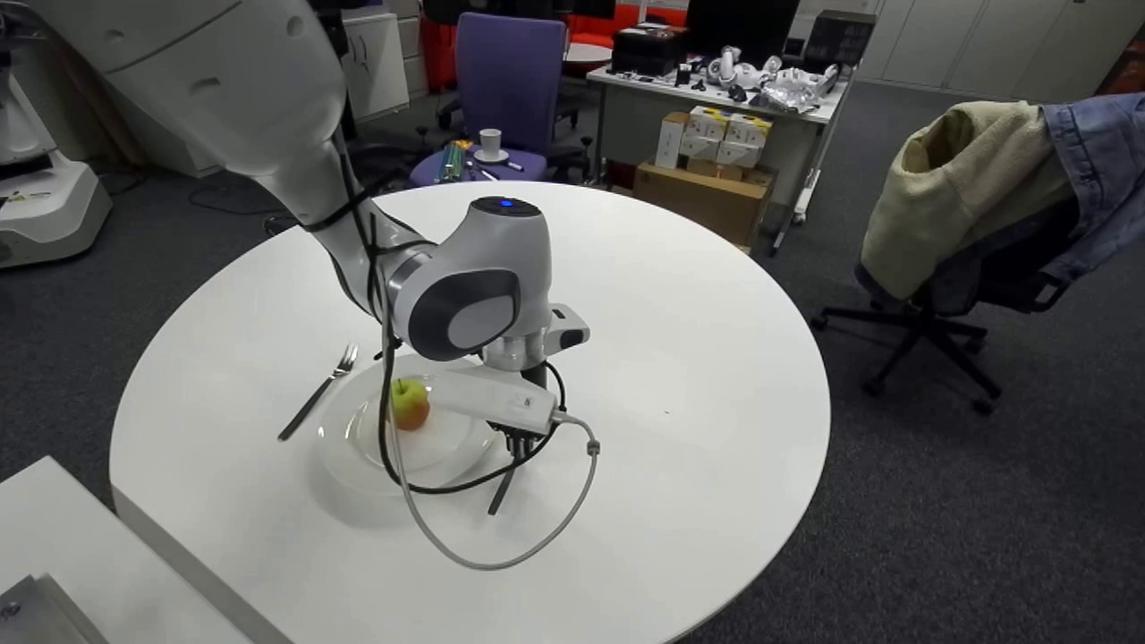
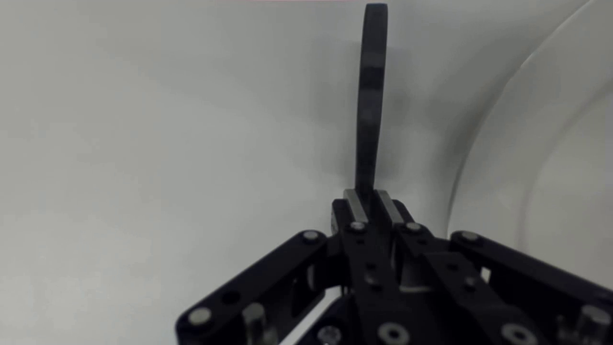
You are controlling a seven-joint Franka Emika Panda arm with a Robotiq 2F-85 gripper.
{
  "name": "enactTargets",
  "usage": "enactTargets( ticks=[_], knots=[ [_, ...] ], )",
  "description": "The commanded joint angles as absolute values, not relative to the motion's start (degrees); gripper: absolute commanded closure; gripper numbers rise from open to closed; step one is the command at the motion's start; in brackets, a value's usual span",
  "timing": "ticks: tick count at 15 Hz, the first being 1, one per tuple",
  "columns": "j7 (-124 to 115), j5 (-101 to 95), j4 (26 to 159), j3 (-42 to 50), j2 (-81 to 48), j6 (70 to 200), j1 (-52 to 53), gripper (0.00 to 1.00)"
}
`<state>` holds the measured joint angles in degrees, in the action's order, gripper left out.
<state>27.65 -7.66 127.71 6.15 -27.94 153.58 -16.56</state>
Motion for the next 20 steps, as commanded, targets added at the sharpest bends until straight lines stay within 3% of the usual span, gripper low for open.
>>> enactTargets(
  ticks=[1,17,18,20],
  knots=[
    [27.8,-6.6,129.6,4.8,-26.9,155.9,-18.3,0.98],
    [28.1,-5.2,128.9,4.1,-29.1,156.6,-20.9,0.98],
    [28.2,-5.0,128.9,4.0,-29.1,156.5,-21.0,0.65],
    [28.2,-4.9,128.9,4.0,-29.1,156.5,-21.0,0.57]
  ],
)
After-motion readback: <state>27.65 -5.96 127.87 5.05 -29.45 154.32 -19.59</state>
